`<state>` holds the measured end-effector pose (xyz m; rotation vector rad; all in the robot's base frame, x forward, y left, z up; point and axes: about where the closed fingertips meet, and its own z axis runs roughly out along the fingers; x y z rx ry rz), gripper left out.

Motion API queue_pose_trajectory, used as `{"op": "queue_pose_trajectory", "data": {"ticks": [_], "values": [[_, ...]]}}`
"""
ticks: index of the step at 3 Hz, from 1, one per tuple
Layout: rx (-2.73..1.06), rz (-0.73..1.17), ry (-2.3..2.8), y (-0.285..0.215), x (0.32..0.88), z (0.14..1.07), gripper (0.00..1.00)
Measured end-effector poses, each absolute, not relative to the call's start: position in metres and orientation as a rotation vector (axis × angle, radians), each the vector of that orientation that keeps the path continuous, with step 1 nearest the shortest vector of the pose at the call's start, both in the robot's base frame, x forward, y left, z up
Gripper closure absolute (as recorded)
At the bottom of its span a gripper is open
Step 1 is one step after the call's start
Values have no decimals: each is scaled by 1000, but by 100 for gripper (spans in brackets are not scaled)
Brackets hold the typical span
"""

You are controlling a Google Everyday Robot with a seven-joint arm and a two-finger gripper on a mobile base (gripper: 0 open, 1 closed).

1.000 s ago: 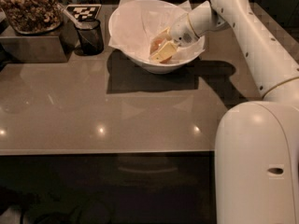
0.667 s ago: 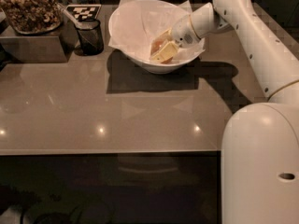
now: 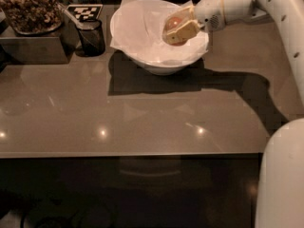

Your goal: Pick apple from white bowl

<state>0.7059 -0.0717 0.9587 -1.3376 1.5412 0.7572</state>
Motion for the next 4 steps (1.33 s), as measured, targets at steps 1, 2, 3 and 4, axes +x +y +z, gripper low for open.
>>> {"op": "queue_pose_trajectory", "data": {"ticks": [1,2,3,4], "values": [[-1297,845,1452,-81,679,995,100],[-1228,907,1395,-92,649,1019,100],[-1131,945,1367,-97,619,1023,100],[-1044,966,1398,-95,600,1005,100]]}}
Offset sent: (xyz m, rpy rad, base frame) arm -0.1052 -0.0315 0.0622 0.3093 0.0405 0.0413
